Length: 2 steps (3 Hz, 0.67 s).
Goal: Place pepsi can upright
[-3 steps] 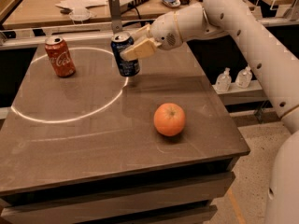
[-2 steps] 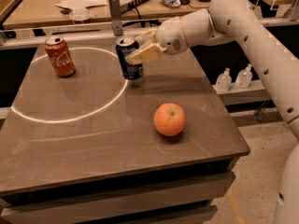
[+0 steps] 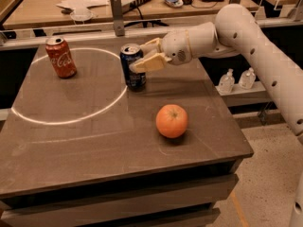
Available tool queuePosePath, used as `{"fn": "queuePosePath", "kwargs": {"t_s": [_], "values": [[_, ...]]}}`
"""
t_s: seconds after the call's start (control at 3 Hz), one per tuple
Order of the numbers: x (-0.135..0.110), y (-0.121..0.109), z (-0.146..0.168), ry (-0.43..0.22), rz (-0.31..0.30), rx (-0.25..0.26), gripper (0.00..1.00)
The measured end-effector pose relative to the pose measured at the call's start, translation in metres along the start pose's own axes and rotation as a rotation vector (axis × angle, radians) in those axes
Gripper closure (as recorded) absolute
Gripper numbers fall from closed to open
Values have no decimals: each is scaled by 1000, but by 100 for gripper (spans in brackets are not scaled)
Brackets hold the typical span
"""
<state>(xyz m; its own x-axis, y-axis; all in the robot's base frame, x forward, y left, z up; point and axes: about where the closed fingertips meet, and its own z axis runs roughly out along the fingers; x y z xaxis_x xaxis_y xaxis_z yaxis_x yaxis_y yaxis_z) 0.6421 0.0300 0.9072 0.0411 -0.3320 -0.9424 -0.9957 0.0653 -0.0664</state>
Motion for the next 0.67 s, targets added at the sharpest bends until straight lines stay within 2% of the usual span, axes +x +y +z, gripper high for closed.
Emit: {"fn": "queuePosePath", "kwargs": {"t_s": [0.33, 0.67], "values": [[5, 5, 1, 0, 1, 0, 20], [11, 8, -5, 19, 6, 17, 0]]}}
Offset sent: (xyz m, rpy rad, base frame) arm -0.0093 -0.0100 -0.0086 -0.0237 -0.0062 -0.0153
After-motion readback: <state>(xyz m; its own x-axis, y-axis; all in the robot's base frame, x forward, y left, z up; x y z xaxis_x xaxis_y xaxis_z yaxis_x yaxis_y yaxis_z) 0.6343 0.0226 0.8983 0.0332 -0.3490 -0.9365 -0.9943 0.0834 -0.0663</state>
